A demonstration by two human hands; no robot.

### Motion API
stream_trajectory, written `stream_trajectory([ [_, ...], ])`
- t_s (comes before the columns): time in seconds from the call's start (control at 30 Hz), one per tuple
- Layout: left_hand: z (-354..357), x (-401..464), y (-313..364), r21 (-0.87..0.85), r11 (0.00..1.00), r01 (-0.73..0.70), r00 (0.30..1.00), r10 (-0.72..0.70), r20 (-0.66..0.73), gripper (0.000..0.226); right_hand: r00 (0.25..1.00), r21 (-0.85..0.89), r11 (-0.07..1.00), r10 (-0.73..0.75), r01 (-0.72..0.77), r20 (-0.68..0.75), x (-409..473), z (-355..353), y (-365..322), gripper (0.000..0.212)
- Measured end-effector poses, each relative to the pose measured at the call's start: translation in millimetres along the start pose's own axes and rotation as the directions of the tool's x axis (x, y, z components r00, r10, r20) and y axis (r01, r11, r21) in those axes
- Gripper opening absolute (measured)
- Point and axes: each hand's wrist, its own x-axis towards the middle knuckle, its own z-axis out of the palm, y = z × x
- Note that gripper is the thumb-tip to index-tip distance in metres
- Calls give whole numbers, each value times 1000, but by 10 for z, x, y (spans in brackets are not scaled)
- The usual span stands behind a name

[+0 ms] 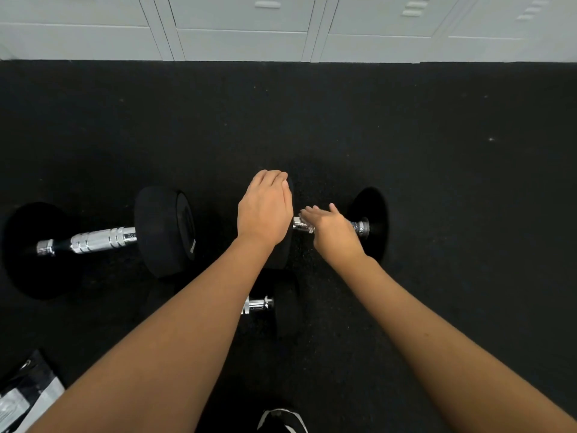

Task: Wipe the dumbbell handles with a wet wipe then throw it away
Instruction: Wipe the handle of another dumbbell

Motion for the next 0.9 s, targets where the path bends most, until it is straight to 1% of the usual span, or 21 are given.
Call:
stream_trajectory([
  [0.07, 9, 20, -13, -3, 1000, 8, 1000, -8, 6, 40, 999, -7, 1000, 29, -29, -26, 6, 1, -141, 58],
  [0.17, 17, 33, -20, 4, 1000, 12, 1000, -12, 17, 40, 999, 10, 999, -48, 49, -22, -52, 50, -211, 62],
  [0.23, 18, 30, -17, 10, 1000, 8, 1000, -8, 12, 40, 997, -12, 997, -78, 78, 13, -89, 28, -131, 65],
  [0.3, 15, 18, -13, 14, 1000, -1, 1000, 1, 6, 41, 1000, -25, 999, -27, 28, 6, -70, -11, -79, 63],
  [0.4, 11, 33, -14, 4, 1000, 11, 1000, -11, 13, 41, 998, -18, 998, 56, -57, -37, -7, -35, -192, 52],
  [0.43, 10, 38, -12, 6, 1000, 14, 1000, -14, 17, 41, 998, -14, 999, 48, -48, -31, -7, -20, -236, 52],
  [0.53, 10, 31, -9, 7, 1000, 14, 1000, -14, 21, 40, 999, 26, 998, -51, 51, -4, -65, 21, -211, 63],
  [0.6, 18, 19, -11, -1, 1000, 10, 1000, -10, 16, 40, 998, -6, 999, -52, 53, 27, -84, -16, -109, 66],
  [0.63, 21, 12, -11, -5, 1000, 12, 1000, -12, 13, 40, 999, -18, 1000, -16, 17, 31, -70, -43, -85, 62],
  [0.73, 30, 11, -13, -10, 1000, 15, 1000, -15, 10, 40, 993, -24, 993, 117, -118, -20, 25, -75, -151, 38],
  [0.77, 29, 13, -12, -7, 1000, 17, 1000, -17, 13, 40, 991, -24, 991, 129, -130, -29, 46, -68, -199, 35],
  [0.8, 26, 16, -14, -1, 1000, 18, 1000, -18, 17, 40, 993, -16, 994, 112, -112, -33, 46, -44, -238, 38],
  [0.9, 11, 10, -10, 7, 1000, 14, 1000, -14, 22, 40, 1000, 6, 1000, -2, 2, -16, -46, 23, -226, 60],
])
